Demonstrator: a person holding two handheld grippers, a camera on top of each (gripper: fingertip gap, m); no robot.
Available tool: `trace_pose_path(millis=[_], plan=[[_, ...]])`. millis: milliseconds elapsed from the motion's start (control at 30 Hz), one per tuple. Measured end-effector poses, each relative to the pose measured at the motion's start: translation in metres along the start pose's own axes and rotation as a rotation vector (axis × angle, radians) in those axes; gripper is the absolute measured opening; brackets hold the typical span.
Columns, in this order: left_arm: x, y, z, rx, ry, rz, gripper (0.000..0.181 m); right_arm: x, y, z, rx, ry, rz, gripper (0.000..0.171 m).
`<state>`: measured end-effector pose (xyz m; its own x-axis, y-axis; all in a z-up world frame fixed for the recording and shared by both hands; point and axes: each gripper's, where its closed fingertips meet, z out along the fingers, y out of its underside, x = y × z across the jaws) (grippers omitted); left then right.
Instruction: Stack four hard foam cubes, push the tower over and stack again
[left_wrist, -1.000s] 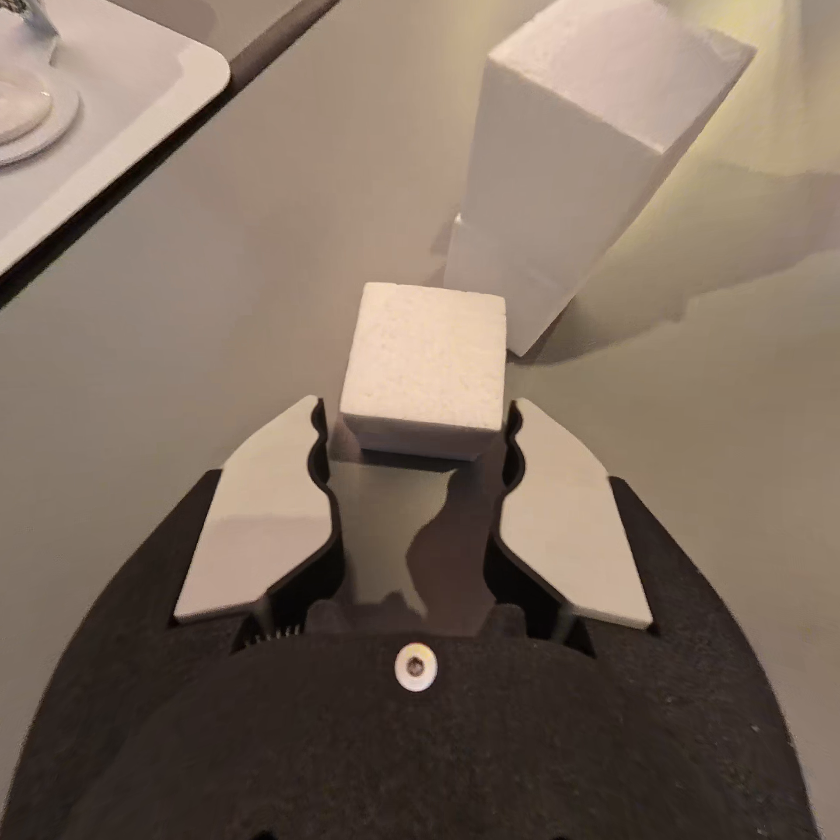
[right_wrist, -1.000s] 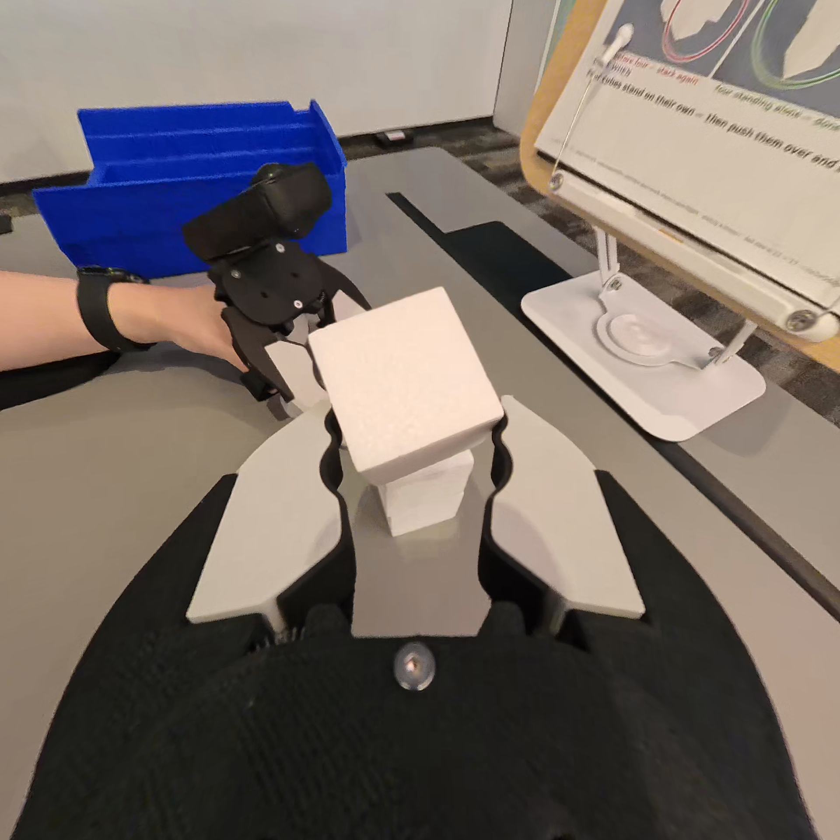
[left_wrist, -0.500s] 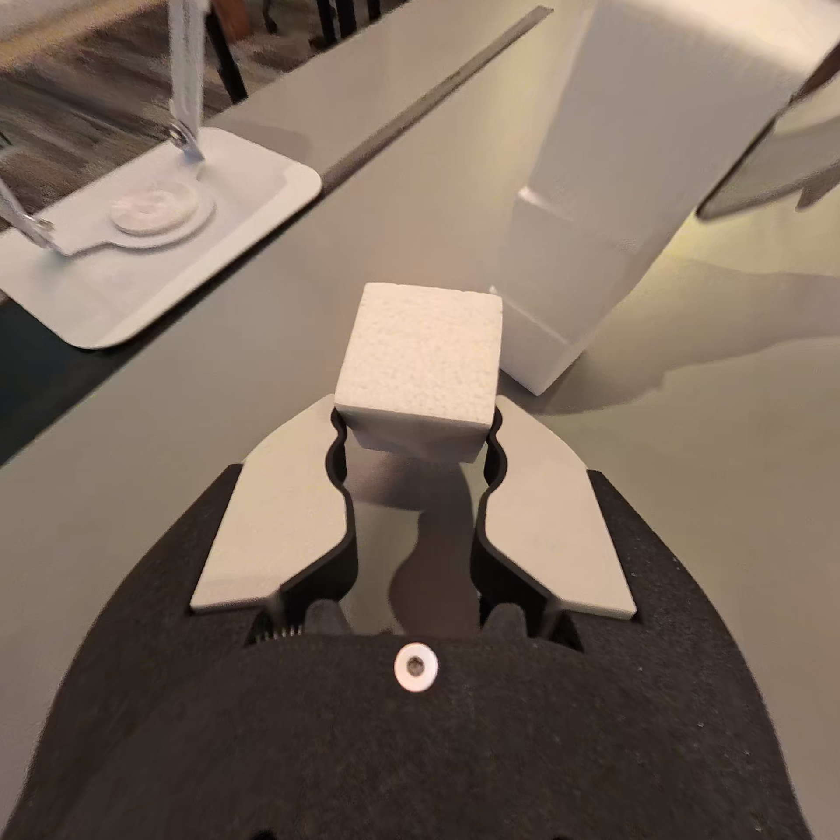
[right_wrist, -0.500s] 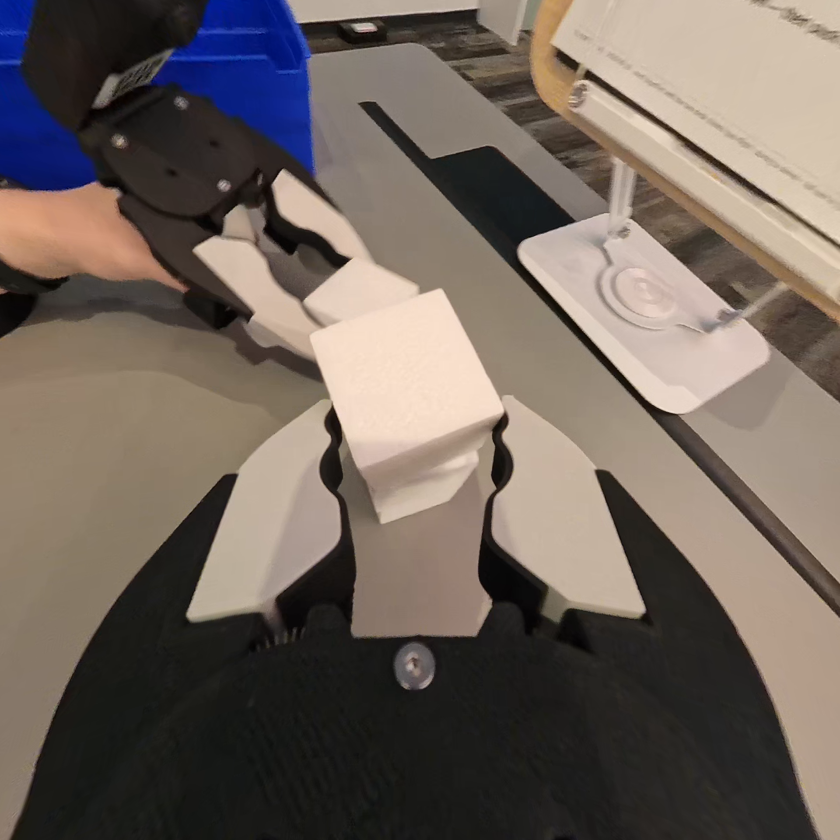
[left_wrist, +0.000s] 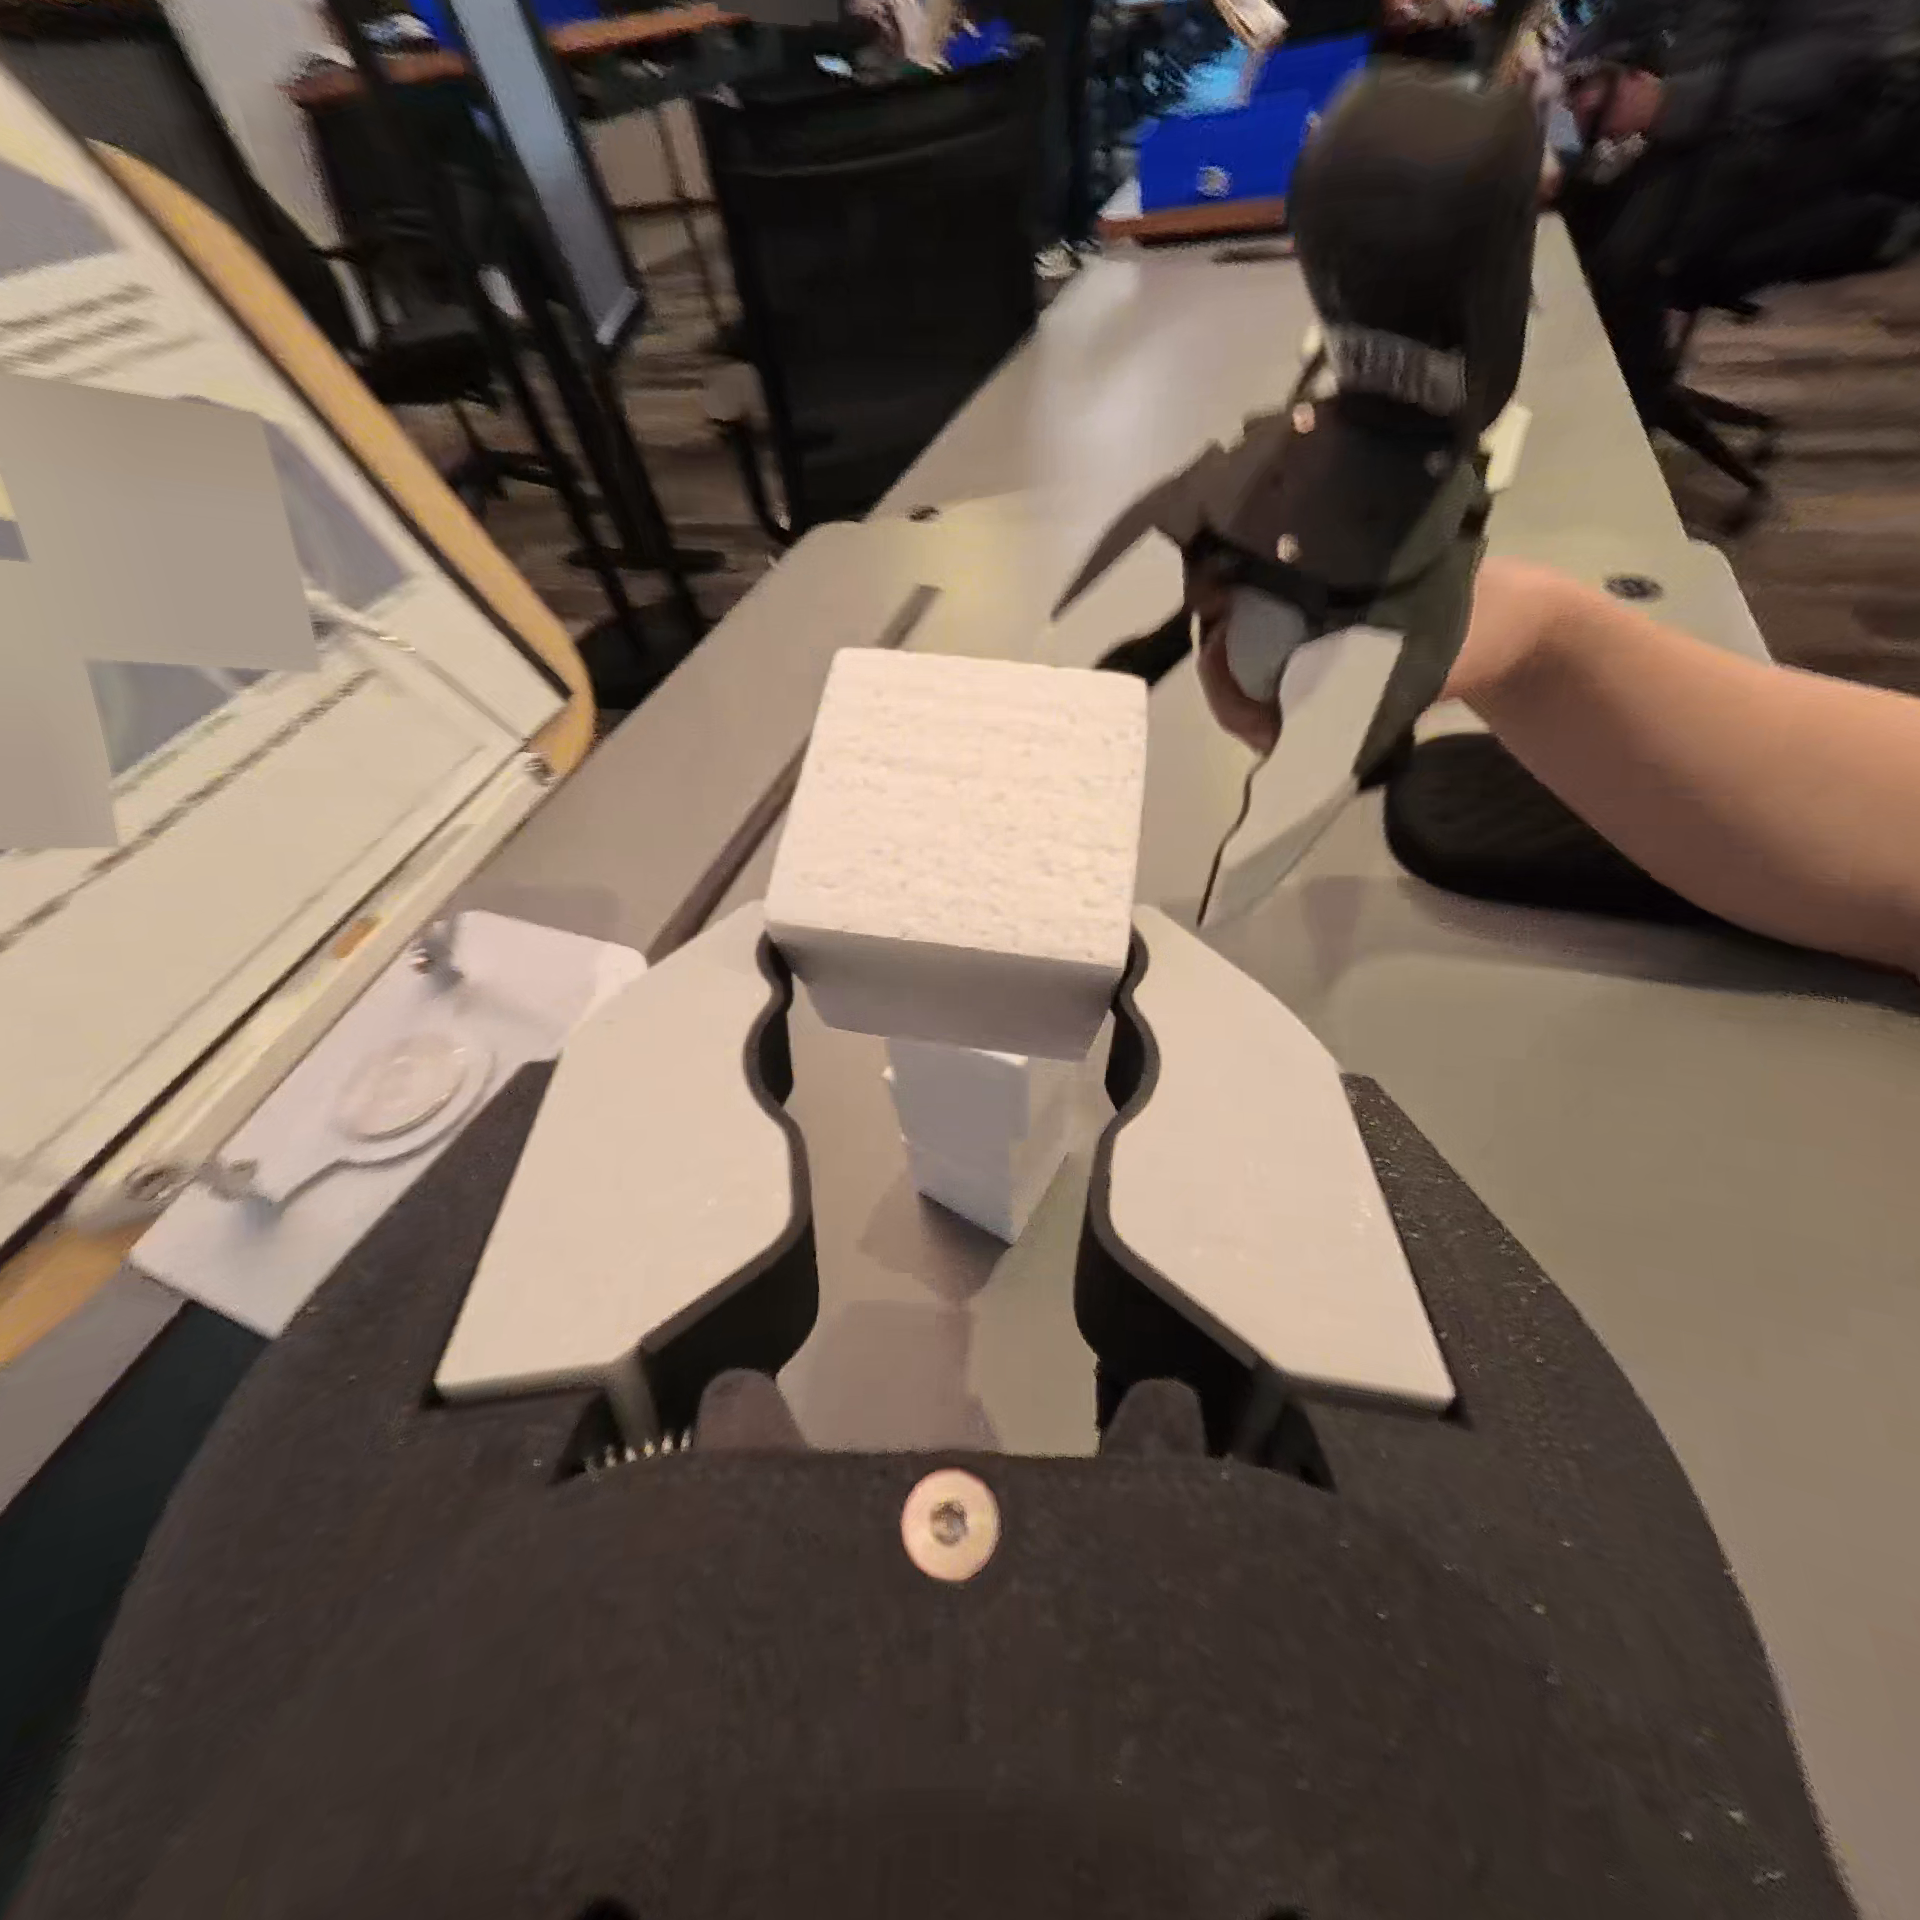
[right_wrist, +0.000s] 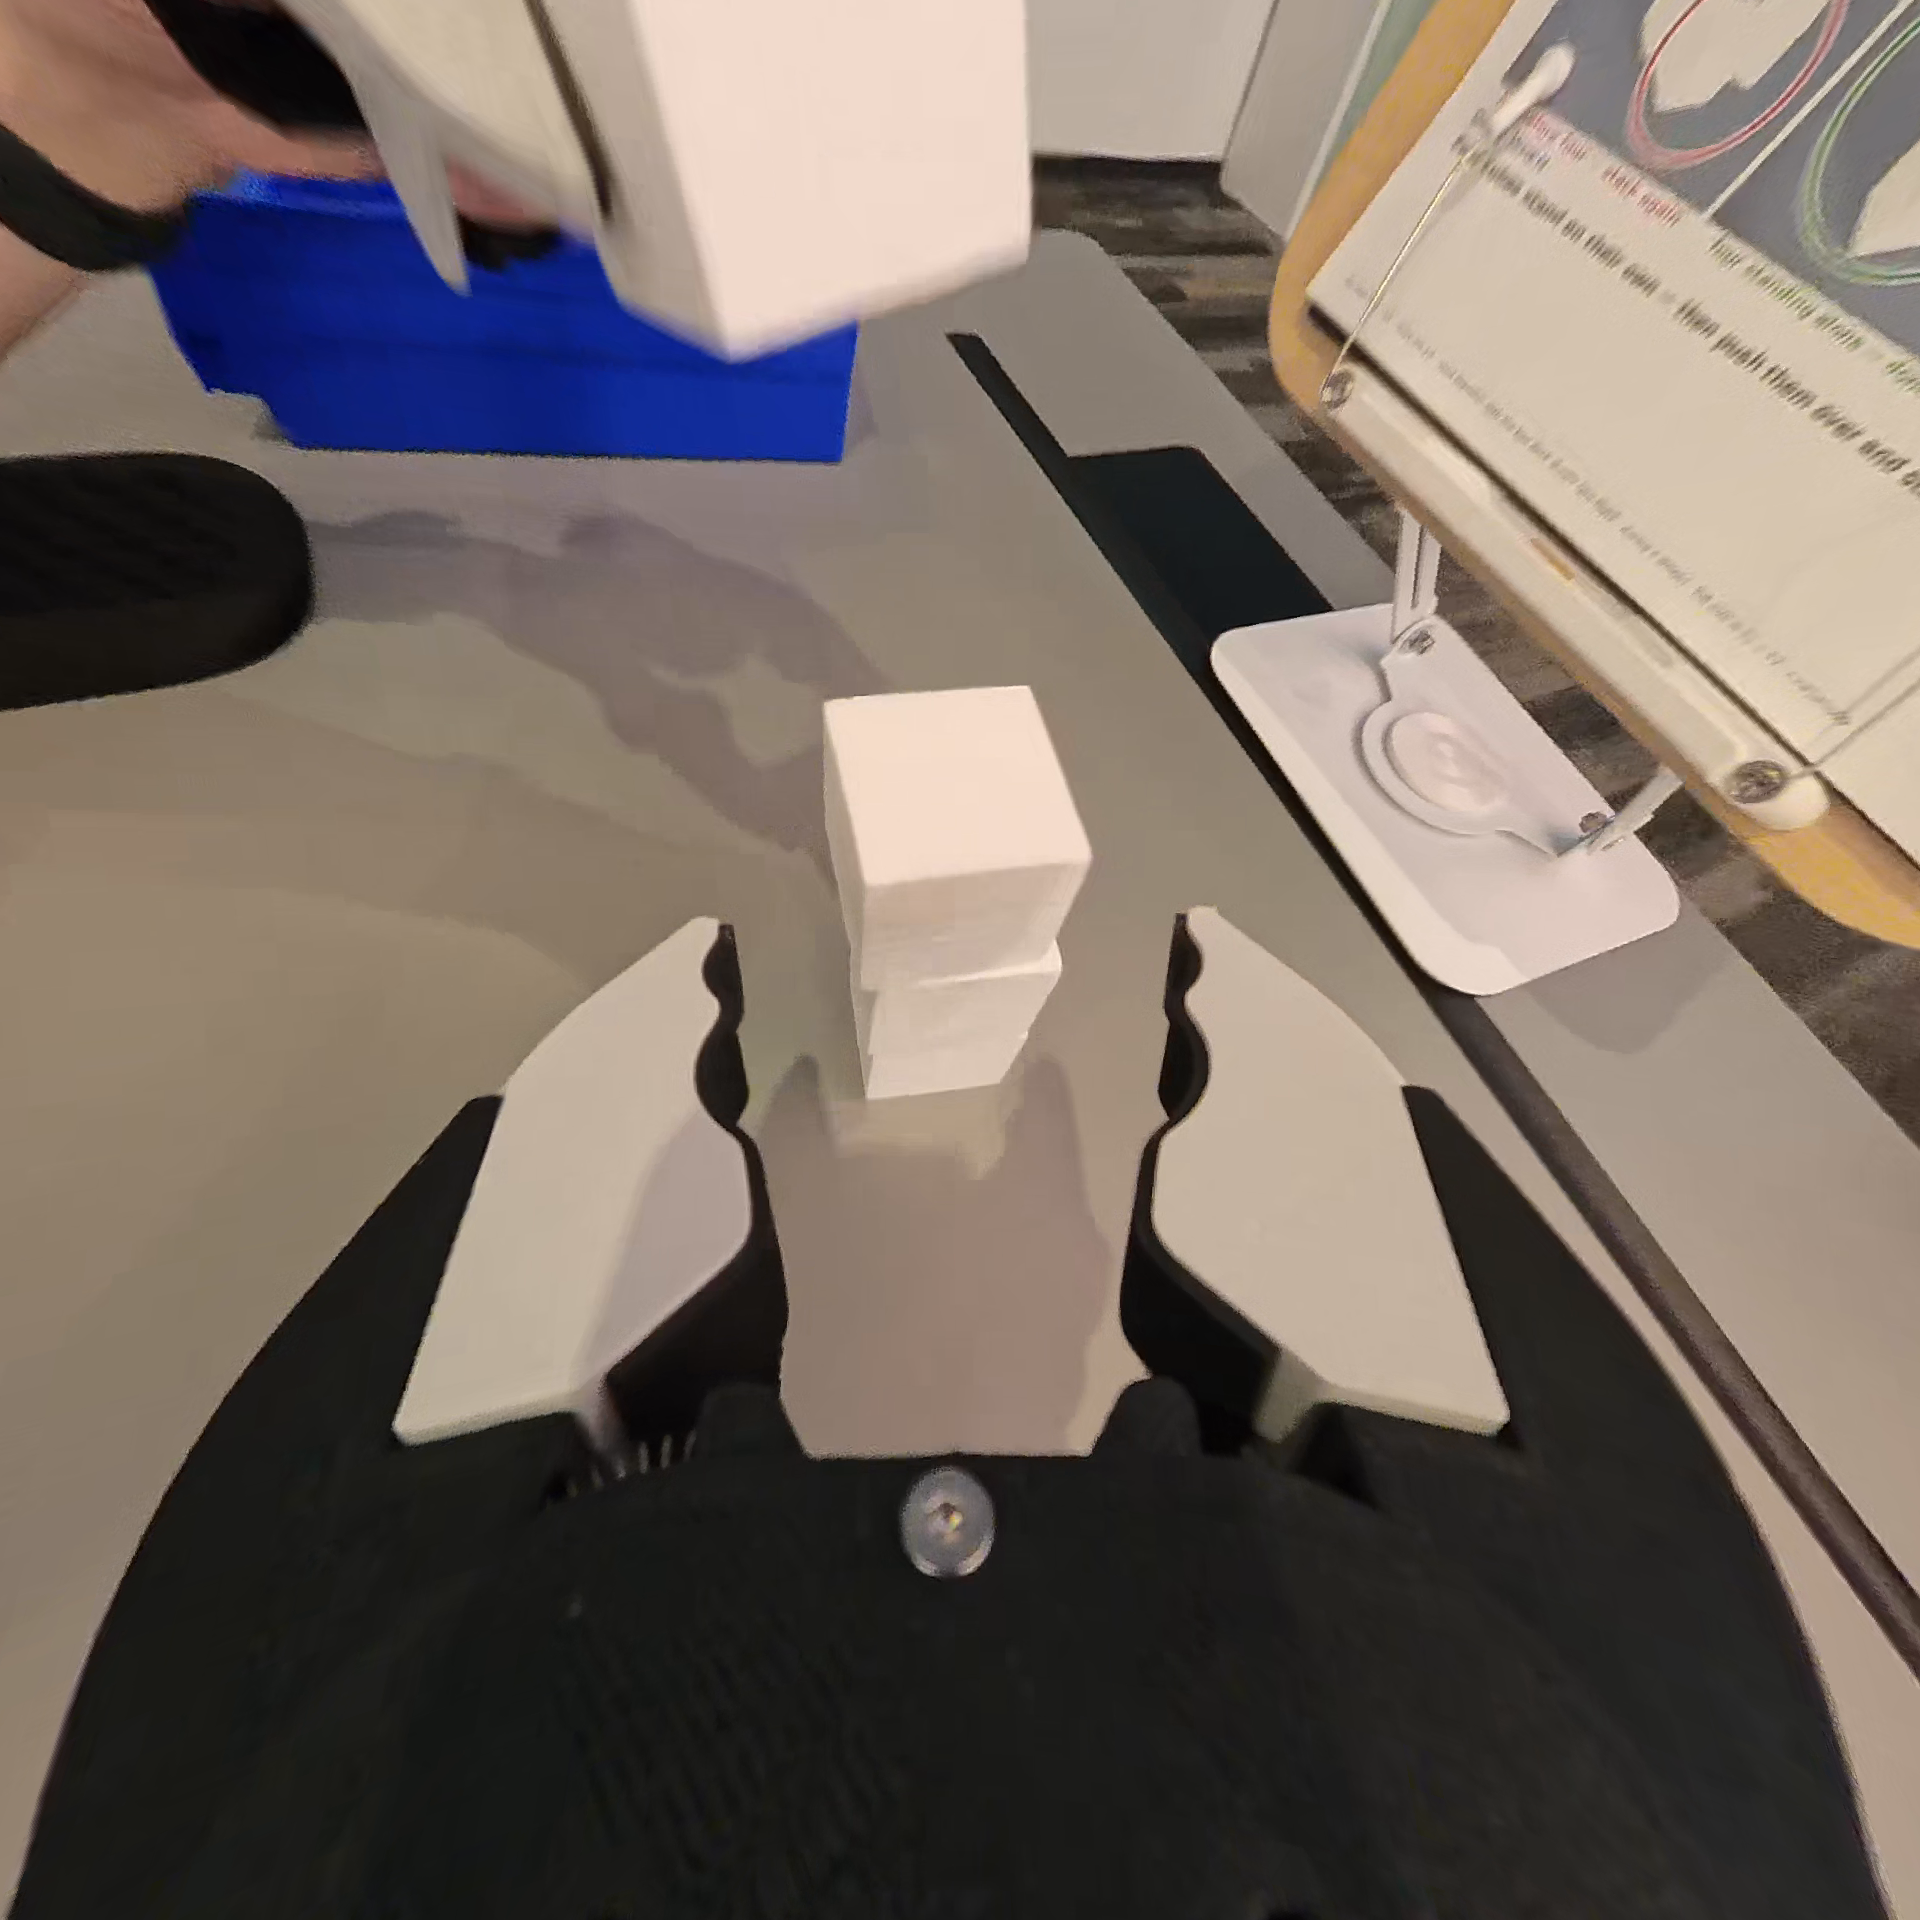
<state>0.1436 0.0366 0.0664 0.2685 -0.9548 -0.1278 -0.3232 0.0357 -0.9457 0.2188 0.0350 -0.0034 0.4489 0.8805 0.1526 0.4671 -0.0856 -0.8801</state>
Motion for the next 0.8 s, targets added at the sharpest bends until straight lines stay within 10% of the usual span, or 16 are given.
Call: trace_pose_path(millis=[533, 800], plan=[[0.005, 0.057, 0.066, -0.263, 0.138, 0.086, 0.080, 0.032, -0.006, -0.073, 0.196, -0.013, 0.161, 0.079], [-0.008, 0.038, 0.001, -0.007, -0.062, -0.026, 0.083, 0.043, -0.008, -0.088, 0.252, 0.040, 0.142, 0.084]])
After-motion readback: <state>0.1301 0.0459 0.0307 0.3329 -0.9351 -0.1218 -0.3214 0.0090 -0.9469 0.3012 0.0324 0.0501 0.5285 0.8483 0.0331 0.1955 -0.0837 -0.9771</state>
